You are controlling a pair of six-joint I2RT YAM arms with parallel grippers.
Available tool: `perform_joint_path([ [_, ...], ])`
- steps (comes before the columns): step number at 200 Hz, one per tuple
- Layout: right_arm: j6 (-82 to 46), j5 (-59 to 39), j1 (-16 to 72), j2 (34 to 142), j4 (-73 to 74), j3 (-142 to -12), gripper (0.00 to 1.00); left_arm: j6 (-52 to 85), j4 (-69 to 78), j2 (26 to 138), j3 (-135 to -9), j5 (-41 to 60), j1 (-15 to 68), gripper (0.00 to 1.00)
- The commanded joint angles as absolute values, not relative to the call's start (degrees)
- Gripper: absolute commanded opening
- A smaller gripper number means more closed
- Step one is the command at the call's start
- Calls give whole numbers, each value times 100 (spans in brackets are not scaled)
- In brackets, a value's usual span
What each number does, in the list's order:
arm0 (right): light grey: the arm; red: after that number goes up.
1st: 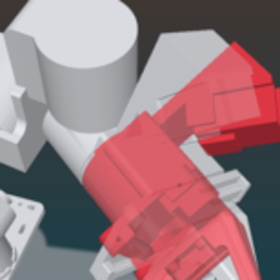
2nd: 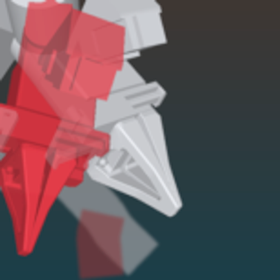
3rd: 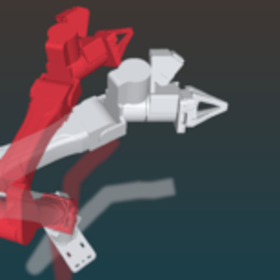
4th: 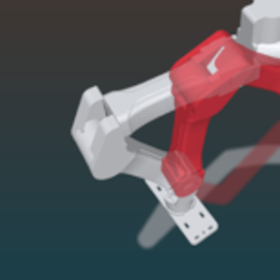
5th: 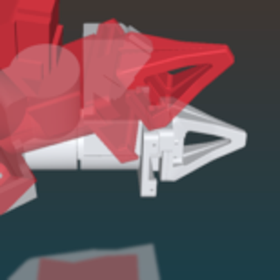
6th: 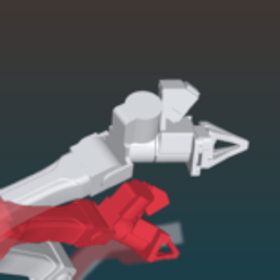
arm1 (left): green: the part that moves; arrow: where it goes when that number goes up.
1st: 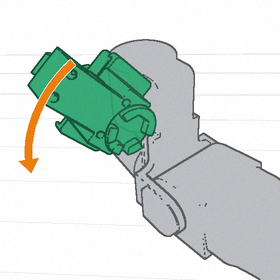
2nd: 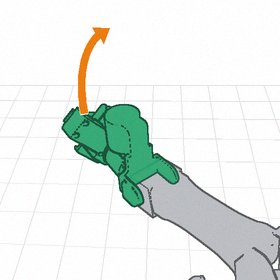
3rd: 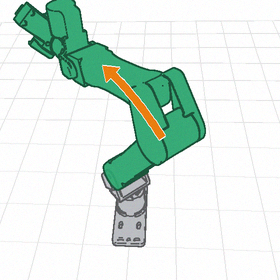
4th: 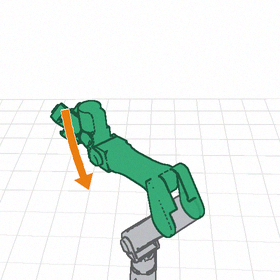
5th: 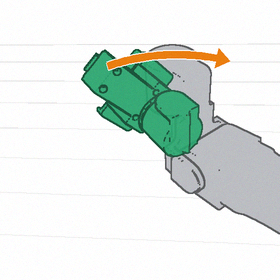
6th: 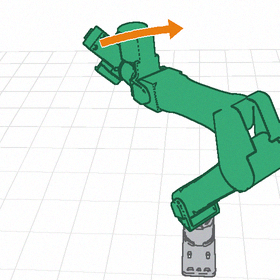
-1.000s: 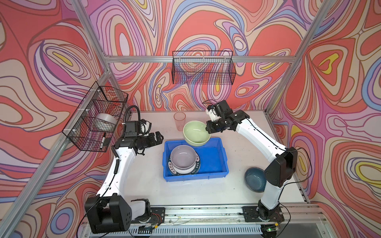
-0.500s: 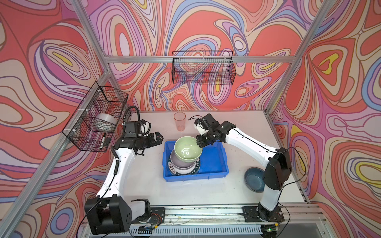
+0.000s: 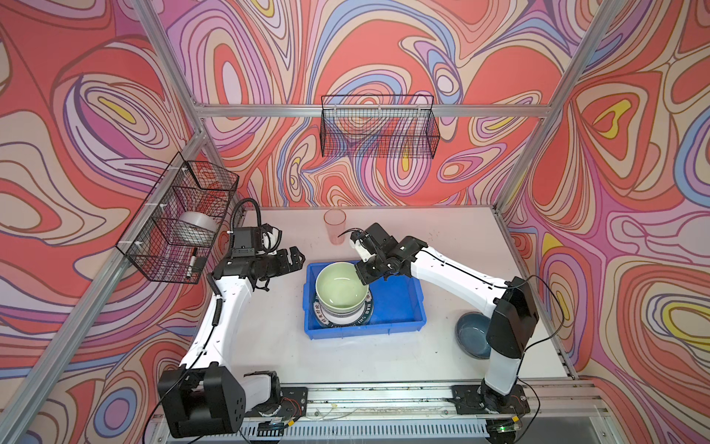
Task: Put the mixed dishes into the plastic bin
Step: 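Lower the pale green bowl onto the lavender bowl with the right gripper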
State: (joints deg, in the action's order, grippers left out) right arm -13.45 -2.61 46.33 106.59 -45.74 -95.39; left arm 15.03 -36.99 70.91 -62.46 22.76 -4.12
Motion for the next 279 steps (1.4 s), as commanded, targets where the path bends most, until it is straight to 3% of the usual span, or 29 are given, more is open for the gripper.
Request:
perform_joint_path([
  [1, -1476, -272, 4676, 10648, -4039, -9598, 0, 1477, -3621, 7022, -6199, 2347, -457, 98],
  [228, -1545, -57, 4715, 10796, -3603, -9141, 0, 1468, -3674, 7084, -6214, 2358, -457, 98],
  [279, -1659, -59, 4719, 10634, -3613, -9064, 21, 1459, -3707, 7092, -6214, 2329, -457, 98],
])
